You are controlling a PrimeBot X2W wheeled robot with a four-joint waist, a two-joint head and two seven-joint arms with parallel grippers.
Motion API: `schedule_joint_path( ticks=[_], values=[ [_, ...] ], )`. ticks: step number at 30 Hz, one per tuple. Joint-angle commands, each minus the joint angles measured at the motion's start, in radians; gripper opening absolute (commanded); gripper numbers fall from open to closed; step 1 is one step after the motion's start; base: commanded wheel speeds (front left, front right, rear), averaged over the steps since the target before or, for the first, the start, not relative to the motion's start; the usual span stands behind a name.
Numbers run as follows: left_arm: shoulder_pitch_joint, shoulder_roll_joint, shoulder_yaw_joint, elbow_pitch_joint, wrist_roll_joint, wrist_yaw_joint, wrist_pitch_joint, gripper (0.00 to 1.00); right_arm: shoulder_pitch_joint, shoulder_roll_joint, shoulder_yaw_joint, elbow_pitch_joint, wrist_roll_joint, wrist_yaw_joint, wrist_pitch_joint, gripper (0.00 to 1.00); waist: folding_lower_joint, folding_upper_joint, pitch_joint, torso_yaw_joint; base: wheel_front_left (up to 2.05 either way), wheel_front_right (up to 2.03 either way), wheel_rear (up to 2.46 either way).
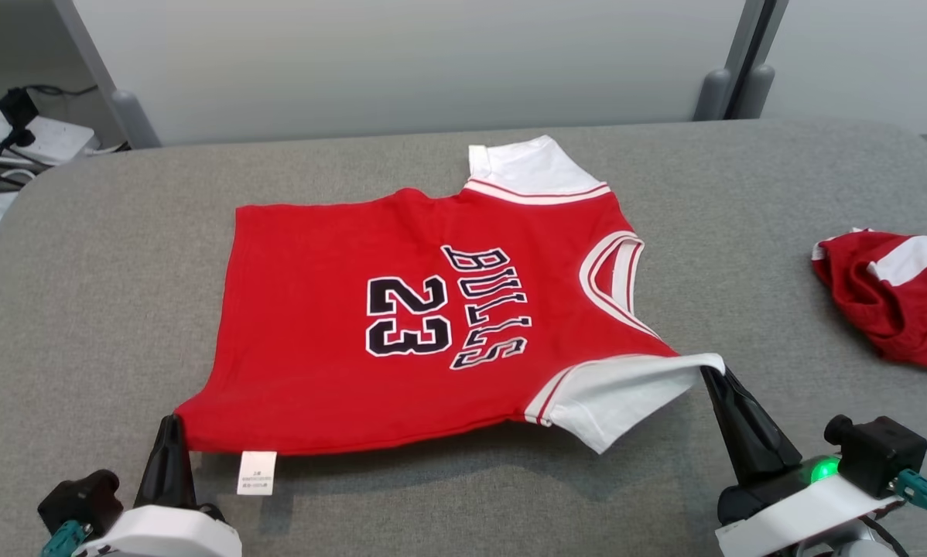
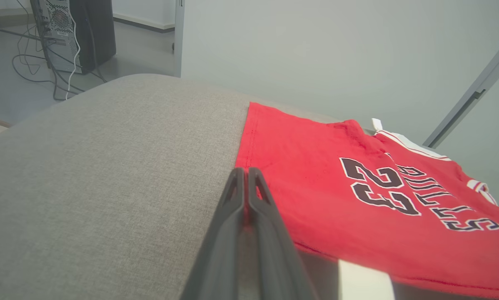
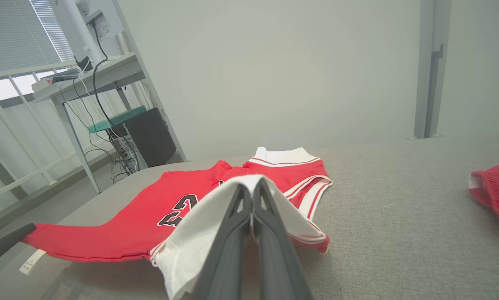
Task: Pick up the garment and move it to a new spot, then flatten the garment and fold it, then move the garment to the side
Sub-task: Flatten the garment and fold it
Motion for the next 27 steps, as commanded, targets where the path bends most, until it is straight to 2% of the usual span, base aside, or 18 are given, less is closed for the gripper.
schedule_joint_path(
  ticks=[1, 10, 19, 27],
  values=[
    [-0.056, 0.022, 0.021, -0.021, 0.012, 0.004, -0.010, 0.00, -0.027, -0.008, 0.019, 0.000, 0.000, 0.004, -0.012, 0.00, 0.0000, -0.0001, 0.022, 0.009, 0.00, 0.00, 0.00],
    [-0.171, 0.022, -0.001, 0.022, 0.031, -0.003, -0.010, 0.00, -0.164, 0.033, 0.010, 0.125, 0.018, 0.004, -0.012, 0.00, 0.0000, -0.0001, 0.132, 0.027, 0.00, 0.00, 0.00],
    [-0.304, 0.022, -0.002, 0.113, 0.044, 0.029, -0.010, 0.00, -0.335, 0.066, -0.036, 0.286, -0.015, 0.004, -0.012, 0.00, 0.0000, -0.0001, 0.243, 0.035, 0.00, 0.00, 0.00],
    [-0.390, 0.022, 0.014, 0.142, 0.064, 0.040, -0.010, 0.00, -0.449, 0.087, -0.041, 0.365, -0.036, 0.004, -0.012, 0.00, 0.0000, -0.0001, 0.297, 0.043, 0.00, 0.00, 0.00]
  ],
)
